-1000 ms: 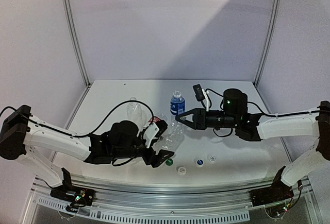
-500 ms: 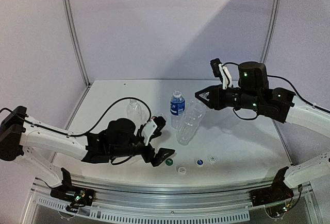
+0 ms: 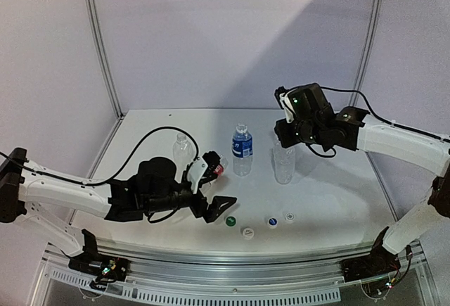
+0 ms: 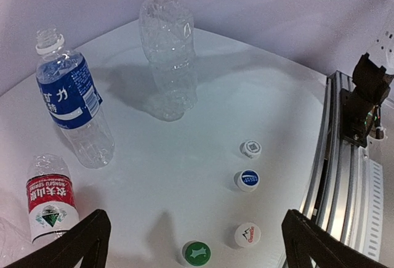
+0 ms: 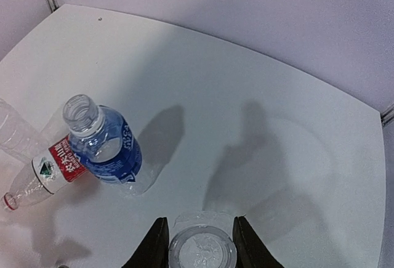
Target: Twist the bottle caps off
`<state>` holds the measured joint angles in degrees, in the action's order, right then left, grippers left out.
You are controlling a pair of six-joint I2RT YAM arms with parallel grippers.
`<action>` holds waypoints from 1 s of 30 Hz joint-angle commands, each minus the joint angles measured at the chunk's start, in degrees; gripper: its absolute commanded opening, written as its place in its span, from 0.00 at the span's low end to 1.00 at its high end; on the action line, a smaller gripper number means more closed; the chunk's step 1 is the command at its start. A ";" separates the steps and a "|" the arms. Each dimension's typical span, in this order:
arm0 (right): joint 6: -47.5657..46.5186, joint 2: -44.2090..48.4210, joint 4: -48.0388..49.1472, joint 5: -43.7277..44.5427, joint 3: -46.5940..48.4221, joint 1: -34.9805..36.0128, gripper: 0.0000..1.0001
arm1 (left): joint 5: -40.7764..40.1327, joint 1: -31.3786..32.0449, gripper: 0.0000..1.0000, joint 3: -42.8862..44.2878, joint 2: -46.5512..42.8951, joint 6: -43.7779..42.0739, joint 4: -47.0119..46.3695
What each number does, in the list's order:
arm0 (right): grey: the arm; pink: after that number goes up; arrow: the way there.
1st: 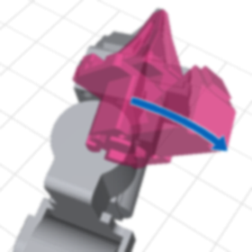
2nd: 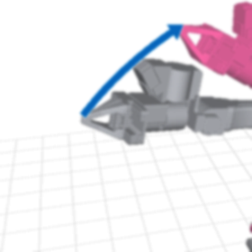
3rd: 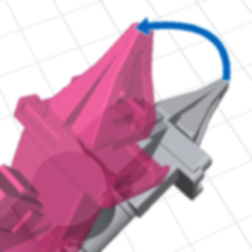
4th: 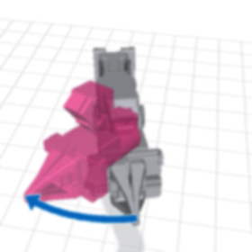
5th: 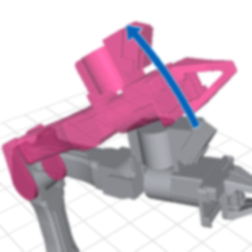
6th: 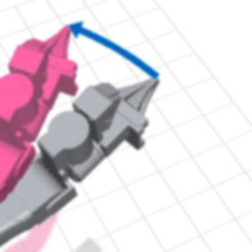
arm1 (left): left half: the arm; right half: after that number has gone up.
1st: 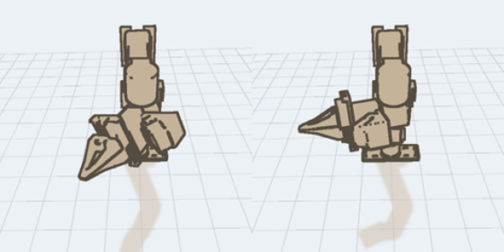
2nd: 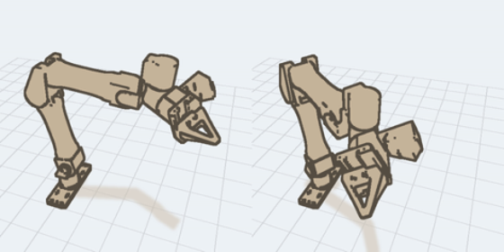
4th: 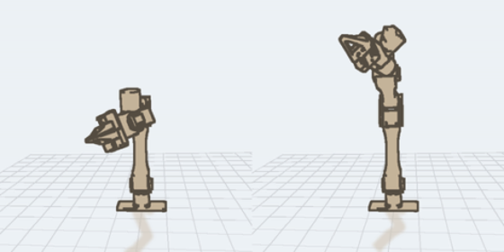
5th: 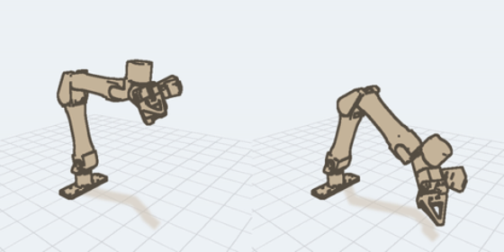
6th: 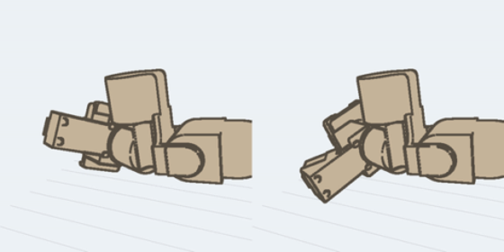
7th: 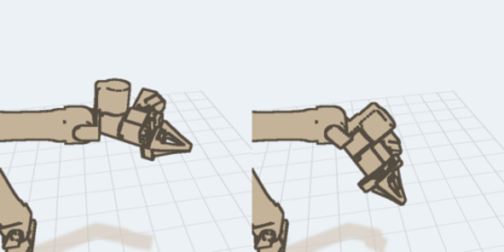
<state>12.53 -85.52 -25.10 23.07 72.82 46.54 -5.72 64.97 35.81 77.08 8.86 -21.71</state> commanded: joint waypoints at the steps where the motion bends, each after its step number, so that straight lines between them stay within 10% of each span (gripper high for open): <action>1: -2.10 -1.44 5.25 1.32 -1.89 -2.89 0.00 | -1.63 -0.63 0.99 -0.96 -1.38 0.30 0.97; 30: -0.48 -3.55 15.59 0.14 -8.57 -5.45 0.29 | -0.66 -0.63 0.99 -0.52 -0.01 0.10 0.80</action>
<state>11.53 -88.71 -9.39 23.16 64.40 41.12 -6.63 64.97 35.64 76.55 8.84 -21.67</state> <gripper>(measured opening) 0.328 0.993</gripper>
